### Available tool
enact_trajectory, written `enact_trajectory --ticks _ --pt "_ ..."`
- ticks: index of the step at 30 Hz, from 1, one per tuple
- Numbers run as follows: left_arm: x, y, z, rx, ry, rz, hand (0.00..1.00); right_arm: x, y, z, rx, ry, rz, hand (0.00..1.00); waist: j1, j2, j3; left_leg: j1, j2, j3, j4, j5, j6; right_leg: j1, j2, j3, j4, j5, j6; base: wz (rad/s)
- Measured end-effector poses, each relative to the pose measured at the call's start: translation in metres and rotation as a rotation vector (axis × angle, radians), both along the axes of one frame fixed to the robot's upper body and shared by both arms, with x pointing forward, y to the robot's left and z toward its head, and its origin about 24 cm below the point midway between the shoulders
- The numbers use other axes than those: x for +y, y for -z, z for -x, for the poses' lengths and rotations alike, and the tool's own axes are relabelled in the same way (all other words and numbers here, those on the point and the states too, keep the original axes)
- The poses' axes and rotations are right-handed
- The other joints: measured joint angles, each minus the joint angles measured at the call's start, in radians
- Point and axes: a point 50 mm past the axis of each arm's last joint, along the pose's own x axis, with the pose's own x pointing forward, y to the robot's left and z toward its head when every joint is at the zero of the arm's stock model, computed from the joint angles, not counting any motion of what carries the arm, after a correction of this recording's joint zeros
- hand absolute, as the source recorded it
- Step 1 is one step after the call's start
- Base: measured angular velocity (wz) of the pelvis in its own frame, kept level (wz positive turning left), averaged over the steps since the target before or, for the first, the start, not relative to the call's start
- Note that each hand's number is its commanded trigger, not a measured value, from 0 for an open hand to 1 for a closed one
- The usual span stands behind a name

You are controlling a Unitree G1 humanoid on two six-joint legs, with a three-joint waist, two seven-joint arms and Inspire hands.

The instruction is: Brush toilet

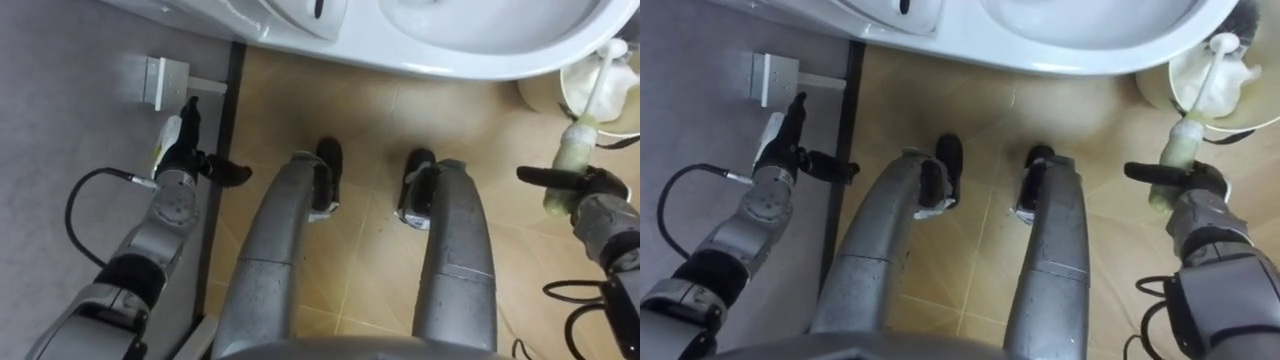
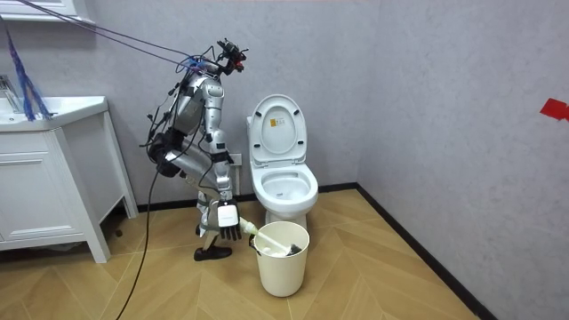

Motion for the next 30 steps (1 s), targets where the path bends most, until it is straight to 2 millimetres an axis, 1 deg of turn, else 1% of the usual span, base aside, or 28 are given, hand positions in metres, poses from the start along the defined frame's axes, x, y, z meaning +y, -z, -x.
enact_trajectory --ticks 1,6,8,14,17,21,23,27,30 --pt "-0.001 -0.001 -0.001 -0.004 0.006 0.0 0.0 -0.001 -0.001 -0.001 0.001 -0.007 0.005 1.0 0.0 0.0 0.0 0.0 0.0 0.0 0.002 0.0 0.0 0.0 -0.006 -0.002 0.006 -0.003 -0.001 0.08" --pt "-0.003 -0.002 -0.001 -0.009 0.022 -0.004 0.0 -0.001 -0.002 -0.002 -0.004 -0.007 0.006 1.0 0.0 -0.001 0.0005 0.0 -0.001 -0.001 0.003 0.0 0.0 0.0 -0.008 -0.002 0.008 -0.005 0.0 0.01" --pt "-0.003 -0.002 -0.001 -0.011 0.022 -0.004 0.0 -0.002 -0.001 0.0 0.005 -0.005 0.006 1.0 -0.002 -0.001 0.0007 0.0 0.0 -0.001 0.003 0.0 0.0 0.0 -0.012 -0.002 0.008 -0.005 0.0 0.0" --pt "0.002 -0.004 -0.001 -0.021 0.017 -0.019 0.0 -0.002 -0.001 0.0 0.003 -0.004 0.003 1.0 -0.007 -0.002 0.001 0.0 -0.001 -0.001 0.002 0.0 0.0 0.001 -0.012 -0.003 0.007 -0.005 0.0 0.0" --pt "0.005 -0.004 0.001 -0.025 0.002 0.003 0.0 -0.002 0.0 0.001 0.007 -0.002 0.003 1.0 -0.013 -0.002 0.0009 0.006 -0.002 -0.004 0.002 0.0 0.0 0.011 -0.009 -0.009 0.003 -0.005 0.0 0.0" --pt "0.009 0.003 0.013 -0.001 -0.002 0.006 0.0 -0.002 0.007 0.011 0.028 0.011 -0.016 1.0 -0.01 -0.004 0.0013 0.049 0.001 -0.006 -0.015 0.0 0.0 0.06 0.005 -0.012 -0.025 -0.002 0.005 -0.04" --pt "0.01 0.006 0.019 0.018 -0.003 0.009 0.0 -0.003 0.009 0.015 0.029 0.026 -0.029 1.0 -0.007 -0.006 0.0013 0.075 0.001 -0.007 -0.027 0.0 0.0 0.087 0.006 -0.014 -0.039 -0.002 0.006 -0.05" --pt "0.011 0.013 0.029 0.048 -0.012 0.011 0.0 0.002 0.019 0.025 0.034 0.077 -0.094 1.0 -0.002 -0.009 0.0019 0.16 0.01 -0.013 -0.076 0.001 -0.002 0.179 0.01 -0.034 -0.098 0.005 0.002 -0.02" --pt "0.013 0.019 0.038 0.074 -0.018 0.013 0.0 0.01 0.028 0.033 0.032 0.111 -0.155 1.0 -0.002 -0.014 0.0008 0.233 0.014 -0.024 -0.122 0.004 -0.006 0.26 0.024 -0.046 -0.16 0.018 0.005 -0.04"
